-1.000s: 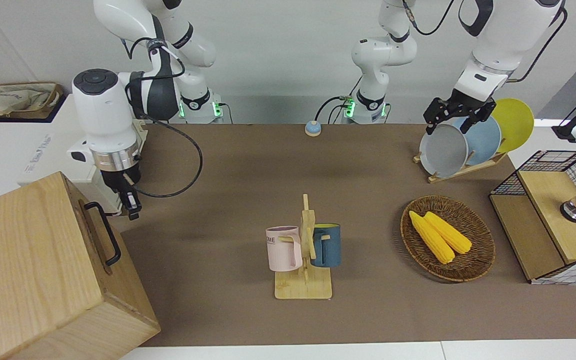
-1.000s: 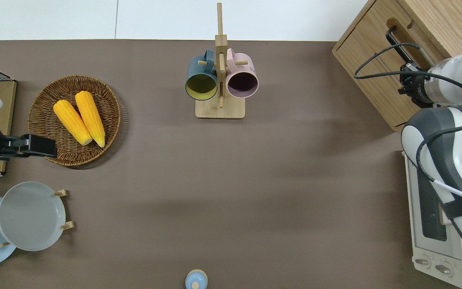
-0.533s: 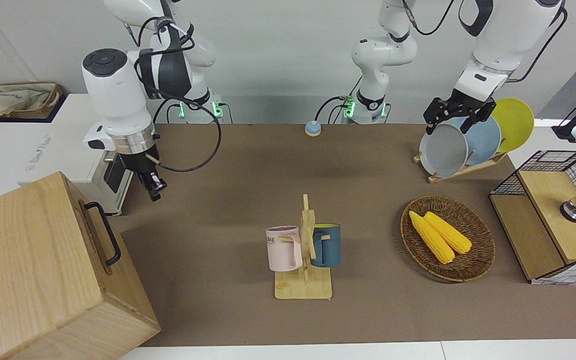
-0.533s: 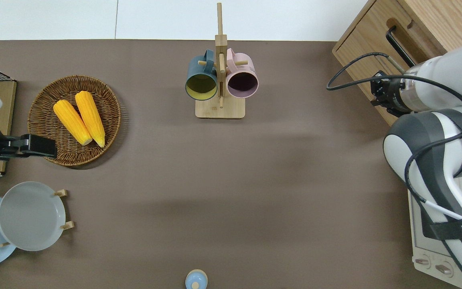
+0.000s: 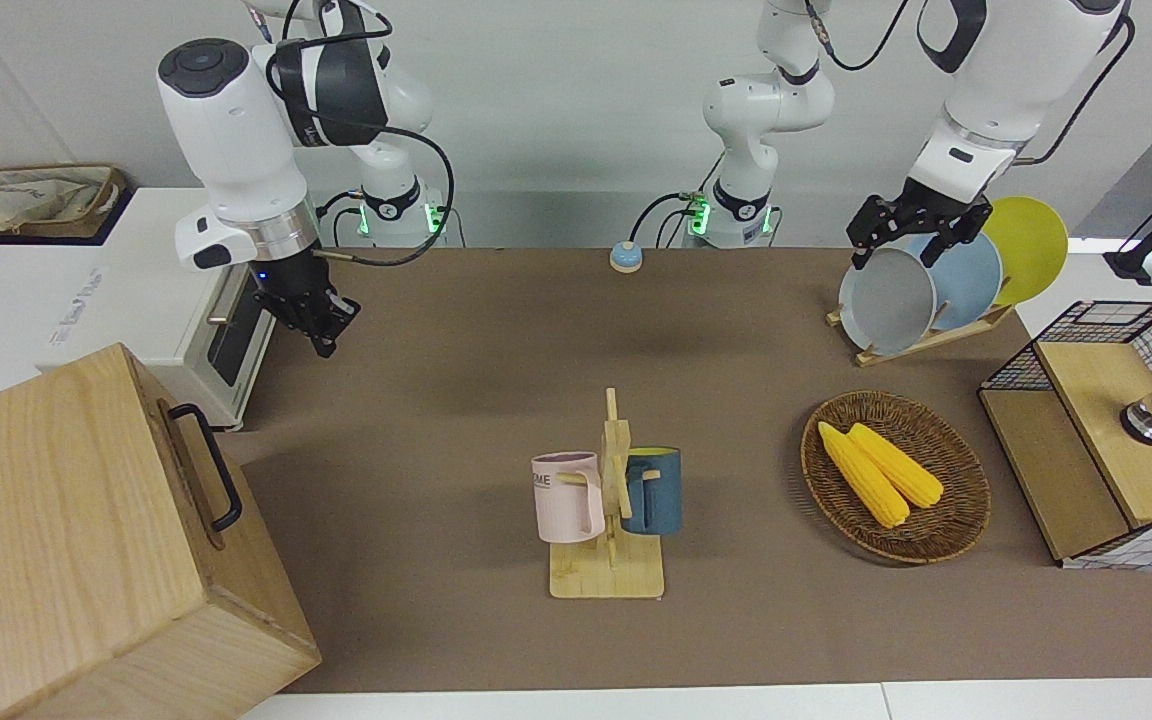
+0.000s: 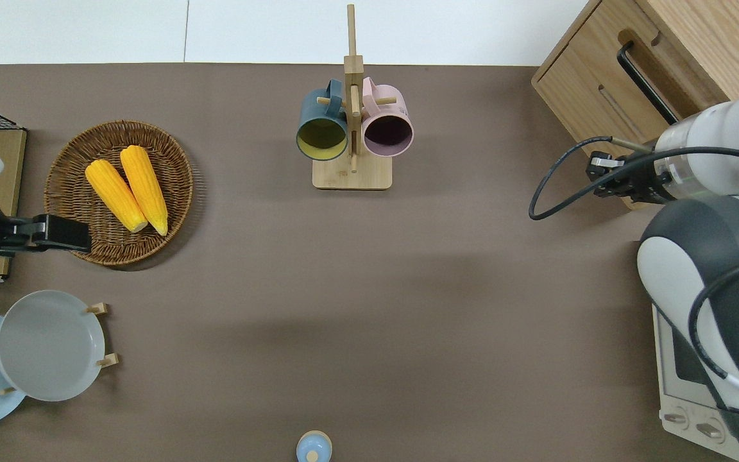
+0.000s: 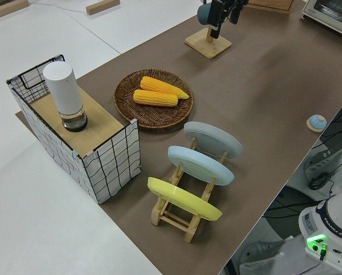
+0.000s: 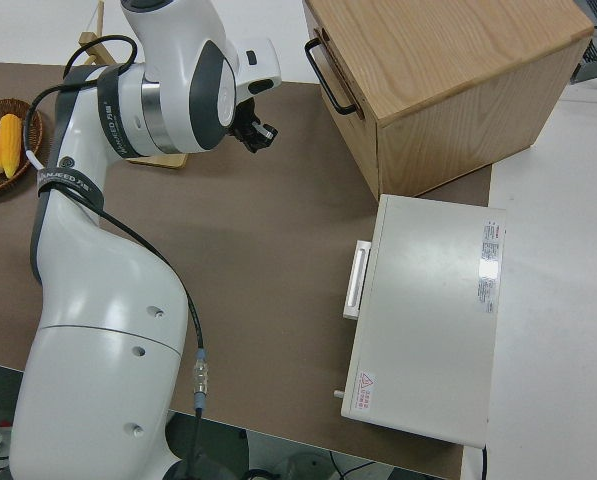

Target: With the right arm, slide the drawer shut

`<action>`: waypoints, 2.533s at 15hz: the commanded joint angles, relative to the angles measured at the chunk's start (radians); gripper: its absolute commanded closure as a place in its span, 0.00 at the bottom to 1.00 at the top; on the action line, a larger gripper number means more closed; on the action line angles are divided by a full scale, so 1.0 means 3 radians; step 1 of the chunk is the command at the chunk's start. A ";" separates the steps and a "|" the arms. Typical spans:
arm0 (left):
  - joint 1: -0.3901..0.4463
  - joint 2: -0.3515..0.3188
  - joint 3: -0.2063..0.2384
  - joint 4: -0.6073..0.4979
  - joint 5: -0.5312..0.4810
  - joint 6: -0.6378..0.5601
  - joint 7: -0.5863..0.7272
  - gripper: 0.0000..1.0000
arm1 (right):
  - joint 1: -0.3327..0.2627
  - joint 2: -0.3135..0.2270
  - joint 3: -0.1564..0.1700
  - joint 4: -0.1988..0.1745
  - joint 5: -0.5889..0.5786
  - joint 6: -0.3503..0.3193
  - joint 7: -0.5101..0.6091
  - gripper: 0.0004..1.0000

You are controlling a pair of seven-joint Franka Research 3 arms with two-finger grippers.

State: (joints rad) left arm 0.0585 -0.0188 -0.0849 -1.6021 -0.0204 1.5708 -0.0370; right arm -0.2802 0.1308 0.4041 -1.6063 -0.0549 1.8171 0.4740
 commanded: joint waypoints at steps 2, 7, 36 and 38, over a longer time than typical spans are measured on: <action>-0.0021 -0.0024 0.0007 0.0002 0.0042 -0.0015 0.0016 0.00 | 0.0320 -0.0272 -0.0380 -0.0127 0.0300 -0.0263 -0.0567 1.00; -0.0016 -0.0024 0.0012 0.0002 0.0042 -0.0015 0.0021 0.00 | 0.0688 -0.0364 -0.0769 -0.0127 0.0418 -0.0417 -0.0873 0.17; -0.0016 -0.0024 0.0012 0.0002 0.0042 -0.0015 0.0021 0.00 | 0.0827 -0.0610 -0.0994 -0.0122 0.0265 -0.0724 -0.1585 0.01; -0.0016 -0.0024 0.0007 0.0002 0.0042 -0.0015 0.0021 0.00 | 0.0842 -0.0610 -0.0994 -0.0122 0.0229 -0.0729 -0.1585 0.01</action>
State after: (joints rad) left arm 0.0585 -0.0188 -0.0850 -1.6021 -0.0204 1.5708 -0.0370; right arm -0.0159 -0.0314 0.0925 -1.6262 0.0312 1.6095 0.0259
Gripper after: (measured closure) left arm 0.004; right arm 0.009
